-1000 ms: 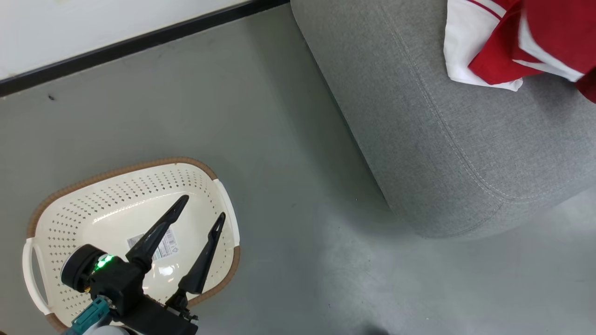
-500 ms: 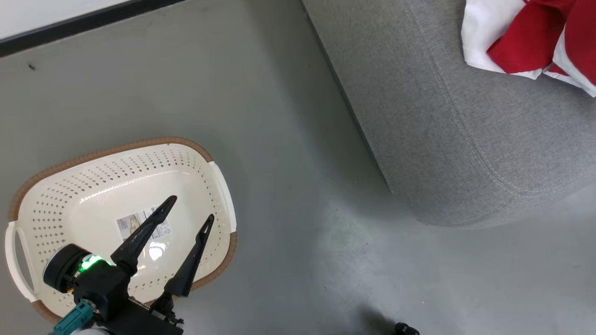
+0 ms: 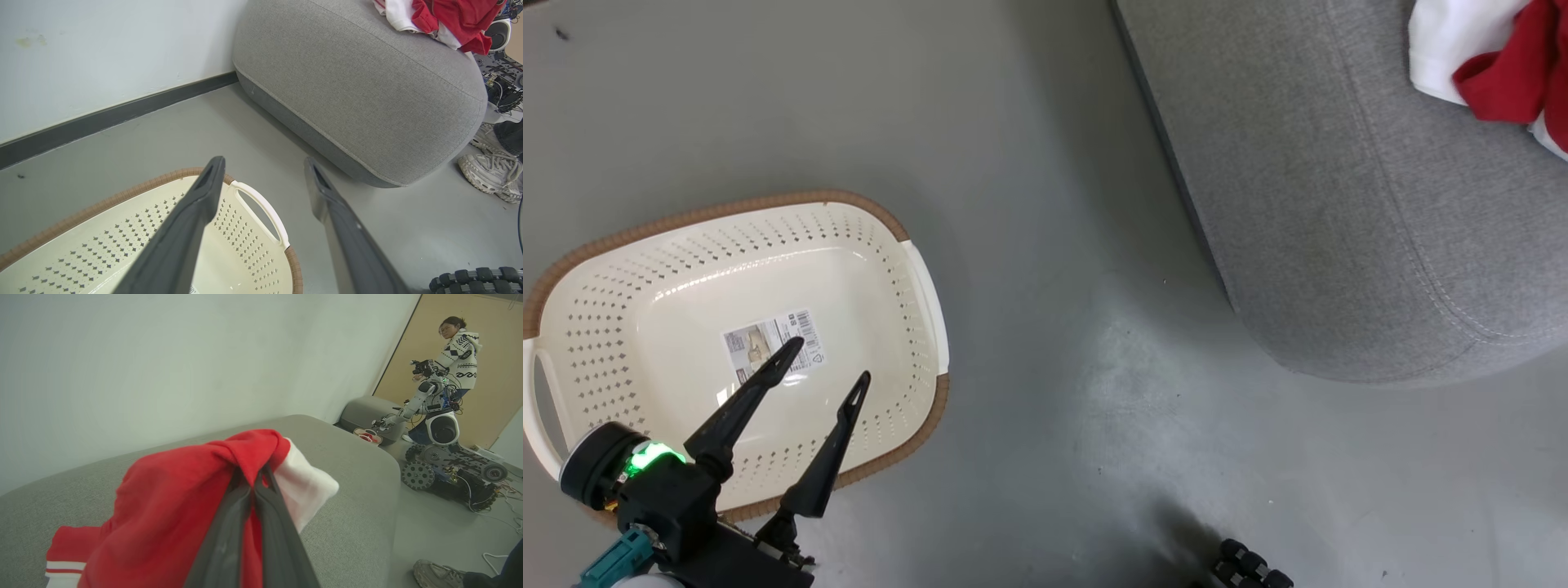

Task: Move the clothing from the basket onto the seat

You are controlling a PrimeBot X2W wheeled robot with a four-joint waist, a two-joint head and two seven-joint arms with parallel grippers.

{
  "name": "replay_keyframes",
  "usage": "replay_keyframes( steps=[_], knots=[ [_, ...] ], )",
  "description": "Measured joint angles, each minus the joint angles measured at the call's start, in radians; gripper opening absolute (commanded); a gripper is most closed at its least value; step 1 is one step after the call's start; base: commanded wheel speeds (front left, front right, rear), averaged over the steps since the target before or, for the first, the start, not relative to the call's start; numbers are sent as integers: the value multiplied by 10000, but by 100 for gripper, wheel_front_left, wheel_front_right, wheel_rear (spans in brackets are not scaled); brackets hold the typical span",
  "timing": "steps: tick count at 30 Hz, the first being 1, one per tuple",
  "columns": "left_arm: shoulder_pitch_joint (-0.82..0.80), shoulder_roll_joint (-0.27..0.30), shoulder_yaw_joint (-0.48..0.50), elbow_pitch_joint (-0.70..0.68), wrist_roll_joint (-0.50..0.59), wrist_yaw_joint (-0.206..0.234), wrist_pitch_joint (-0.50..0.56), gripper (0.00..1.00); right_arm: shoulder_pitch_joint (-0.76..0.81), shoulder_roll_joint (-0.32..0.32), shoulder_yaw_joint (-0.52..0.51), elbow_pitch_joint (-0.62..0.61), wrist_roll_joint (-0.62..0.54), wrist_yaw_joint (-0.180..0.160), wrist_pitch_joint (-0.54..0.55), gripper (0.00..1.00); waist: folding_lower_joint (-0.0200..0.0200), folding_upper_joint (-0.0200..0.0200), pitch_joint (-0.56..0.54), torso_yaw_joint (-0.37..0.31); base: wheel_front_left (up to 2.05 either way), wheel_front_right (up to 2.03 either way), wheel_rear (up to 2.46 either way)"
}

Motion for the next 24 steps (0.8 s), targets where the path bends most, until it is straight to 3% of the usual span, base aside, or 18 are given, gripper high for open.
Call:
replay_keyframes(
  steps=[11,18,19,20,21,24],
  knots=[
    [-81,94,-305,-35,-161,-8,-2,100,-757,1327,-880,819,-539,0,15,0,0,1,544,399,0,0,0],
    [-196,138,-314,61,-263,-8,-42,100,-988,1358,-1271,1471,-899,0,-77,0,0,0,639,606,0,0,0],
    [-207,132,-316,117,-270,-8,-77,100,-1017,1329,-1225,1586,-899,0,-209,20,0,0,632,619,0,0,0],
    [-213,128,-322,167,-274,-8,-77,100,-1026,1312,-1164,1682,-899,0,-341,90,0,1,609,628,0,0,0],
    [-221,123,-324,194,-278,-8,-79,100,-1027,1298,-1070,1778,-899,0,-458,100,0,1,580,635,0,0,0],
    [-306,75,-366,270,-278,-8,-107,100,-1055,1227,-828,2096,-897,0,-813,100,-1,0,464,656,0,0,0]
  ],
)
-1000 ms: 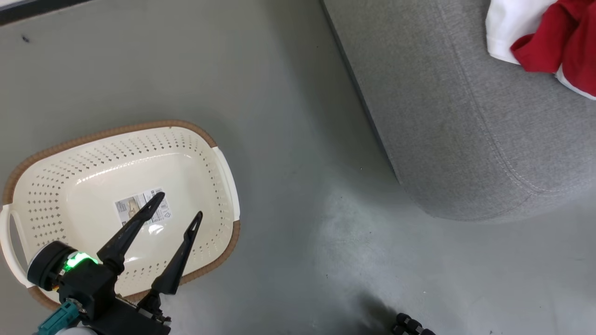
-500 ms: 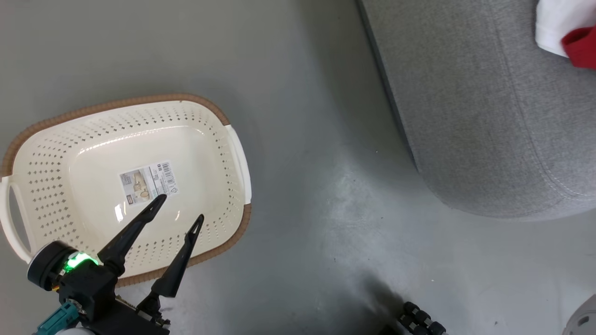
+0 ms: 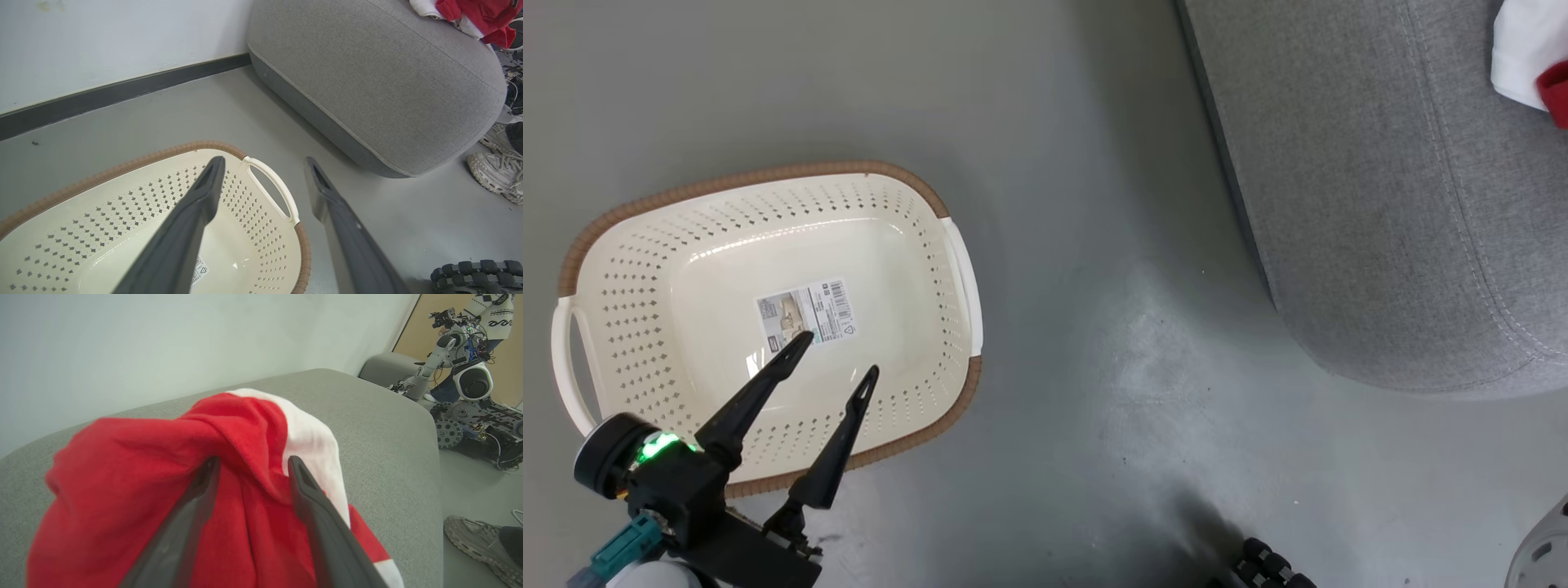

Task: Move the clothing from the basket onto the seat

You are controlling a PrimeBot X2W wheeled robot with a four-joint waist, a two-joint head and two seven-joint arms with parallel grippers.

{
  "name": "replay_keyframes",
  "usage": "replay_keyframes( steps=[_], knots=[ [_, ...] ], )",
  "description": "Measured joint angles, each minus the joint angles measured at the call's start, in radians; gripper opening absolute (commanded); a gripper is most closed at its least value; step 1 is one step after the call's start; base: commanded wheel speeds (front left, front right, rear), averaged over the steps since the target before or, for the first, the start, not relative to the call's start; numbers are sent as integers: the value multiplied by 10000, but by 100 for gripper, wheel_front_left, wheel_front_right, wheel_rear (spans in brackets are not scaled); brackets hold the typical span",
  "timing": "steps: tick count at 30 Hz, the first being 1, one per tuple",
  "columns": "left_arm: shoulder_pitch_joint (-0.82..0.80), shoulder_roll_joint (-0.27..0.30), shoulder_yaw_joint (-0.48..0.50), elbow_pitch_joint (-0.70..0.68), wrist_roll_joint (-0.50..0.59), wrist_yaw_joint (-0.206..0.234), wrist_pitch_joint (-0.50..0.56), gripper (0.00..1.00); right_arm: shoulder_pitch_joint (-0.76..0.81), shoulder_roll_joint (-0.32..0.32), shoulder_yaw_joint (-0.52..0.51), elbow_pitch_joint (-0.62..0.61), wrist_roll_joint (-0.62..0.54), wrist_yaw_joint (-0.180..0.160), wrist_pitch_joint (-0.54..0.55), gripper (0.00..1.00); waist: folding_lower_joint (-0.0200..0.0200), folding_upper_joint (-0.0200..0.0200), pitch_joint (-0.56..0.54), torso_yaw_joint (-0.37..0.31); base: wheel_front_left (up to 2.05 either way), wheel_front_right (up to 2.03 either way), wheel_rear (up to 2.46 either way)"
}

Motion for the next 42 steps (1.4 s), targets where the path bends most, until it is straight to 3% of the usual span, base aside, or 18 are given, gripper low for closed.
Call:
replay_keyframes(
  steps=[11,24,28,36,42],
  knots=[
    [-525,-685,-585,493,-102,0,-98,100,-211,-840,205,955,-69,144,-828,100,0,0,-789,80,0,0,0],
    [-832,-1649,-922,1503,-274,-2,-176,100,-398,-1553,727,2157,-54,1122,-1662,100,-1,-1,-2204,352,0,0,0],
    [-1020,-2042,-970,1896,-399,-2,-188,100,-494,-1544,1191,2537,-54,1649,-2006,100,-1,-1,-2780,527,0,0,0],
    [-1020,-2437,-861,2610,-673,38,-192,100,-81,-468,2351,2086,-234,2013,-2374,100,-1,-1,-3678,898,0,0,0],
    [-1015,-2600,-548,3104,-821,290,-207,100,478,-40,3296,1776,-244,2316,-2537,100,-1,-1,-4286,1180,0,0,0]
  ],
)
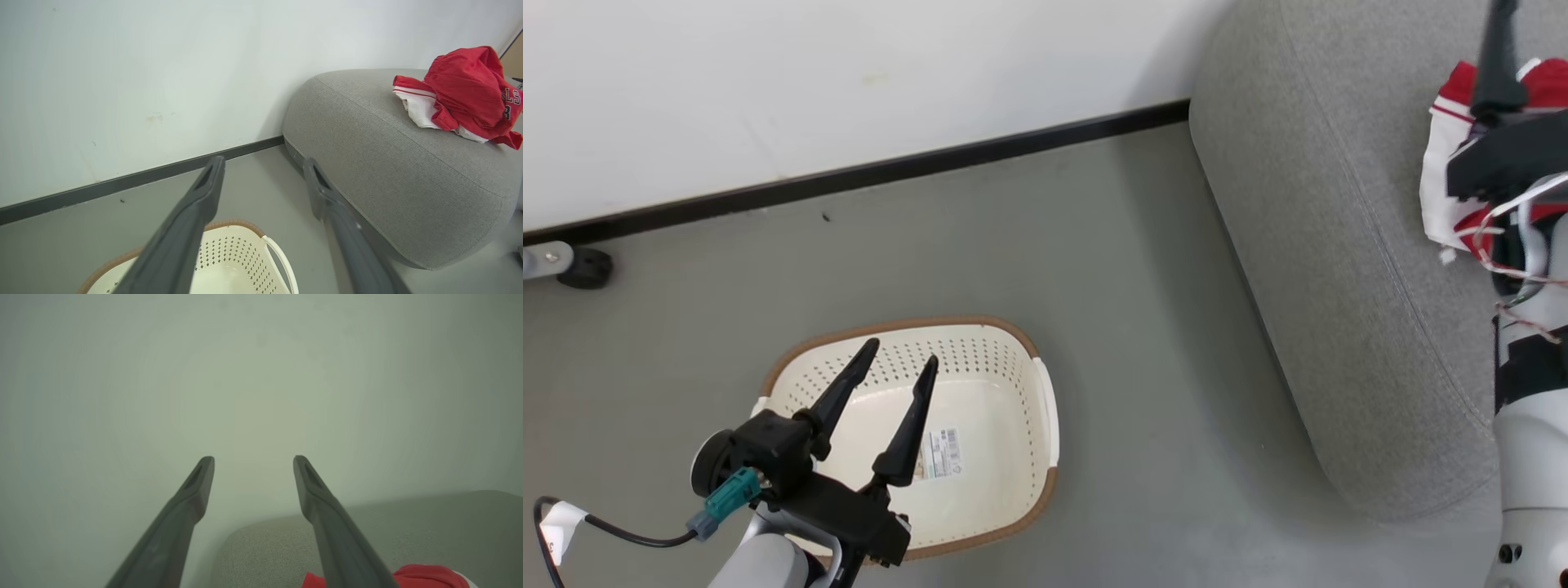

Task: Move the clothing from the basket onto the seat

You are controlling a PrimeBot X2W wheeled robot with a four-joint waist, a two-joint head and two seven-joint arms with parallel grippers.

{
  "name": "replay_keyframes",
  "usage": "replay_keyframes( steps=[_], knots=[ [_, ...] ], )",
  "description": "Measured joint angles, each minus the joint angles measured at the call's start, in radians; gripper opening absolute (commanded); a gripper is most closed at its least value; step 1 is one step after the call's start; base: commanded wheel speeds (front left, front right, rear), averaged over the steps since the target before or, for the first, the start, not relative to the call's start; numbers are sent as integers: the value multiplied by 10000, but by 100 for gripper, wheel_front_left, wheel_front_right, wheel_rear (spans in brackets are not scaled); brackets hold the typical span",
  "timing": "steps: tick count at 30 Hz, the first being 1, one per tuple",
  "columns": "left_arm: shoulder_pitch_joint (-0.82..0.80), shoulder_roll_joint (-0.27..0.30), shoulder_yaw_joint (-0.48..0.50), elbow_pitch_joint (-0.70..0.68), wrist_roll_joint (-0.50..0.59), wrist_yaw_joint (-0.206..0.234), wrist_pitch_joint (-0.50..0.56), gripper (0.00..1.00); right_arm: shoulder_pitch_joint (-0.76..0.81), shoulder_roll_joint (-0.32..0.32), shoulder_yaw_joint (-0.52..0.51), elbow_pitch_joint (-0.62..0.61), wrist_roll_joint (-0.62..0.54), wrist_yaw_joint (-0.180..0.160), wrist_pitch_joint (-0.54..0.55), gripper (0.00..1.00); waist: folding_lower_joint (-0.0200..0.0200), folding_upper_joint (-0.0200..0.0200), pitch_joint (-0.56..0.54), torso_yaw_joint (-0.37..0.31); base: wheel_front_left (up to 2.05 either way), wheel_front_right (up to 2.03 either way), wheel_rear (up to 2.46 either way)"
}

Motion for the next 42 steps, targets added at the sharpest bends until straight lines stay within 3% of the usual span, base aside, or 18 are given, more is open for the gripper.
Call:
replay_keyframes(
  steps=[22,42],
  knots=[
    [100,-393,924,1361,-305,688,-67,100,2396,88,2757,-313,836,173,-408,100,0,0,-1571,1046,0,0,0],
    [951,-351,1871,1668,-307,1223,-67,100,4969,136,3829,-161,2280,174,-805,100,2,1,-2449,1527,0,0,0]
  ],
)
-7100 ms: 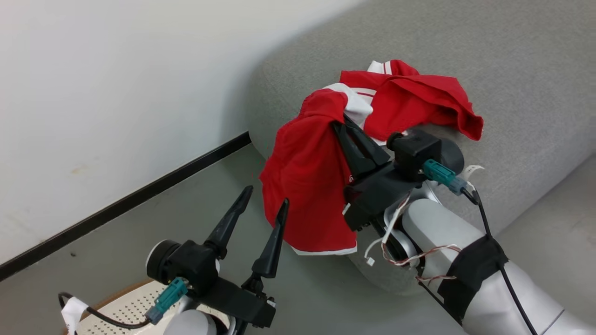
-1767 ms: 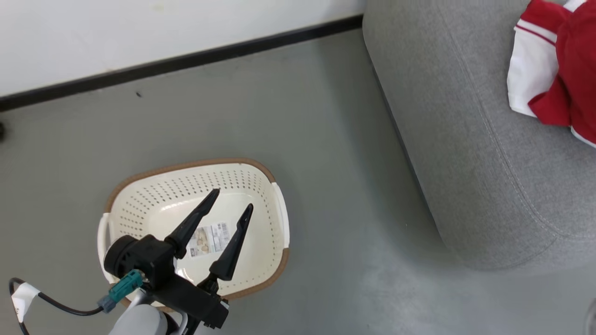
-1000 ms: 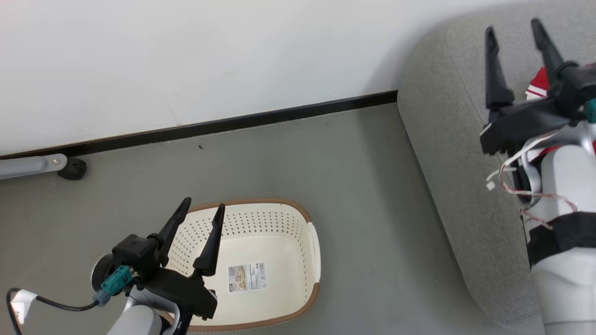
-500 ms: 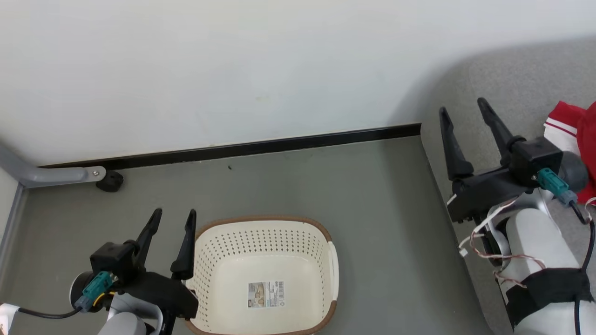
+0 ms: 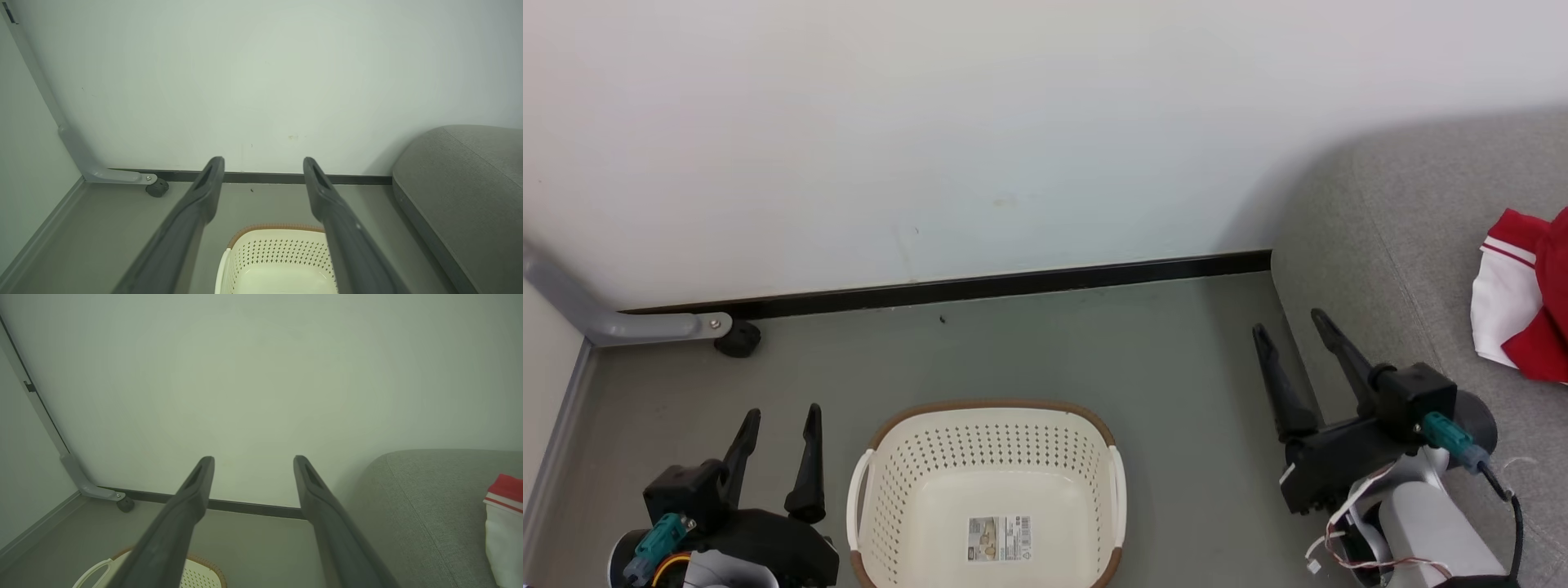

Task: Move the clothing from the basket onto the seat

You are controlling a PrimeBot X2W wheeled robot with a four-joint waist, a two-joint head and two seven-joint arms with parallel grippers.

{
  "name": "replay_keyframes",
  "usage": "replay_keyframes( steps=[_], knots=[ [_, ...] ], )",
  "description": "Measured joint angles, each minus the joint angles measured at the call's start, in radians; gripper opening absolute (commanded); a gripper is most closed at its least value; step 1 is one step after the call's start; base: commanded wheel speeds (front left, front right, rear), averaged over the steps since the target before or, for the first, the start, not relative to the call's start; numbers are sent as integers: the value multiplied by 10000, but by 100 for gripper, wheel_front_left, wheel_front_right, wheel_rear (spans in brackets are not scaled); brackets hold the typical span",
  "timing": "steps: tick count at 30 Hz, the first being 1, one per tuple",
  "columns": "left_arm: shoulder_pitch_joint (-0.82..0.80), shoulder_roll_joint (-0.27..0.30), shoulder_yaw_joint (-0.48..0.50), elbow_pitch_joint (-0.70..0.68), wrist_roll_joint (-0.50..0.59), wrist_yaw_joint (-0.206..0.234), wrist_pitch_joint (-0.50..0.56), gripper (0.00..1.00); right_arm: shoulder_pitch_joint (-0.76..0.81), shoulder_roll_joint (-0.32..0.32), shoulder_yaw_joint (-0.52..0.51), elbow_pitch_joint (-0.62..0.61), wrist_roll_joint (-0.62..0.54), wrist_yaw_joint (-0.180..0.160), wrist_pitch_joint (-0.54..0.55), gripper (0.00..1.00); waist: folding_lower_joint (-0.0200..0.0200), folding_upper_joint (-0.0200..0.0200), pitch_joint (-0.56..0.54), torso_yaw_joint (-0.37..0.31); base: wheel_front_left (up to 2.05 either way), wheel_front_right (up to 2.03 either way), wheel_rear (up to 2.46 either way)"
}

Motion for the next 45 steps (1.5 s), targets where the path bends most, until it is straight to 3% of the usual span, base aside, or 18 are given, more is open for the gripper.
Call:
replay_keyframes(
  steps=[19,28,45],
  knots=[
    [892,-29,690,94,502,362,0,100,1038,23,1388,282,1225,-1162,-326,100,0,0,-232,59,0,0,0],
    [1076,-307,930,44,608,395,0,100,1036,23,1498,462,1444,-1434,-376,100,-1,0,-311,46,0,0,0],
    [1214,-537,1114,-263,1151,245,0,100,1021,23,1630,629,1540,-1605,-439,100,0,0,-422,-60,0,0,0]
  ],
)
